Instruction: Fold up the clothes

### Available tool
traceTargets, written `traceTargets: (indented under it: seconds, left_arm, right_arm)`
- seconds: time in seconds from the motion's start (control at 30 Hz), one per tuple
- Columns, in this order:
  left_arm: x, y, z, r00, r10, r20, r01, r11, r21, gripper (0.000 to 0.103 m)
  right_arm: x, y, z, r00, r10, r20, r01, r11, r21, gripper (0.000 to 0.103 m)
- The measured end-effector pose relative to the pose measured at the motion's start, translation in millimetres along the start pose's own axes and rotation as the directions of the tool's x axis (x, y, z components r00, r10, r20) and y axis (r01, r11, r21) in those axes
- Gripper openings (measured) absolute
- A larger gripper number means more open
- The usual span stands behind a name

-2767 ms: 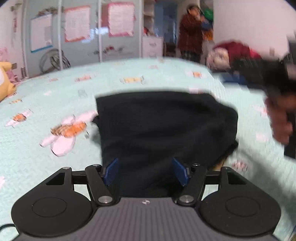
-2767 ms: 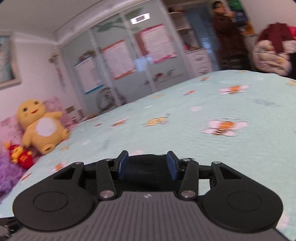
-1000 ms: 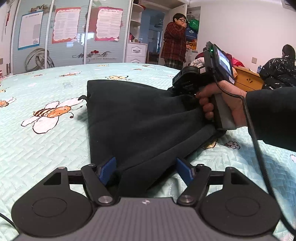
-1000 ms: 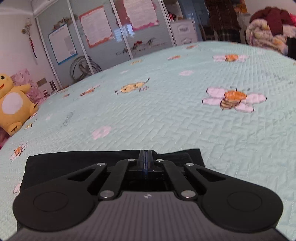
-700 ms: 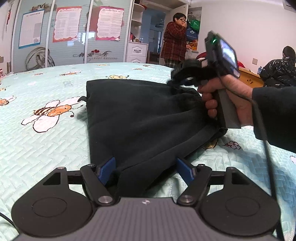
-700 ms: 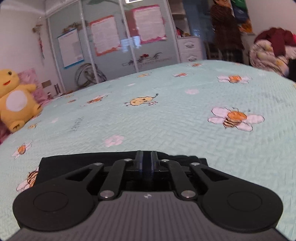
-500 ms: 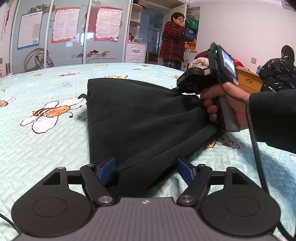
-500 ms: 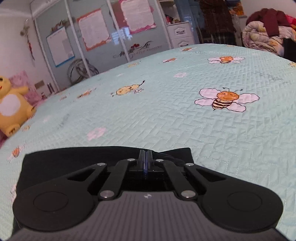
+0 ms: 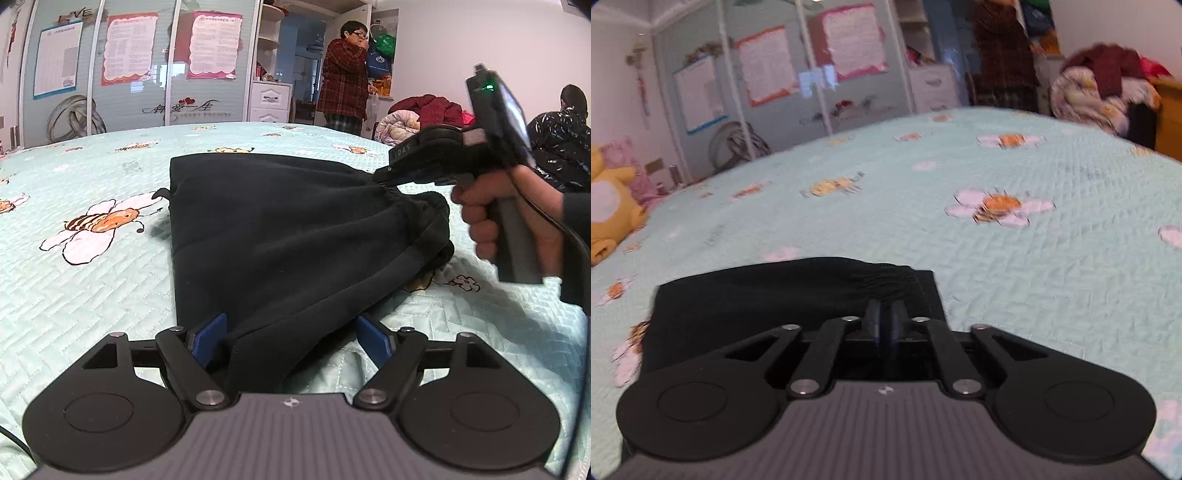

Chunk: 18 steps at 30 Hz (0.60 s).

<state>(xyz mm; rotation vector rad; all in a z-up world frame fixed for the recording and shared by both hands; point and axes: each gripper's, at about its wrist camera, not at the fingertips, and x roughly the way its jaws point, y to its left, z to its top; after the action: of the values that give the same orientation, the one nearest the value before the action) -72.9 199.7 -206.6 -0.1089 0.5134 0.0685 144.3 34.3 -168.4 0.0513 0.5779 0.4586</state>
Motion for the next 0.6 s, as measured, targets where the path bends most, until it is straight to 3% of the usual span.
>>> traceTargets:
  seconds: [0.1, 0.23, 0.33, 0.47, 0.6]
  left_arm:
    - [-0.2, -2.0, -0.4, 1.0, -0.001, -0.001, 0.001, 1.0, 0.009, 0.082]
    - [-2.0, 2.1, -0.1, 1.0, -0.009, 0.006, 0.01, 1.0, -0.014, 0.082]
    - [-1.9, 0.8, 0.4, 1.0, -0.006, 0.005, 0.006, 1.0, -0.008, 0.082]
    - [-2.8, 0.9, 0.4, 1.0, -0.008, 0.008, 0.008, 1.0, -0.008, 0.082]
    - [-2.2, 0.6, 0.3, 1.0, -0.005, 0.004, 0.005, 1.0, -0.007, 0.083]
  right_arm:
    - [-4.5, 1.5, -16.9, 0.999, -0.022, -0.025, 0.02, 0.997, -0.075, 0.016]
    - [-26.6, 6.7, -19.1, 0.995, -0.095, 0.02, 0.096, 0.994, -0.059, 0.019]
    - [-50.4, 21.0, -26.6, 0.998, -0.036, 0.06, 0.041, 0.996, -0.084, 0.02]
    - [-41.1, 20.5, -47.8, 0.998, -0.067, 0.008, 0.068, 0.988, -0.141, 0.021]
    - [-57.7, 37.0, -44.1, 0.995, -0.068, 0.077, 0.079, 0.985, -0.156, 0.024]
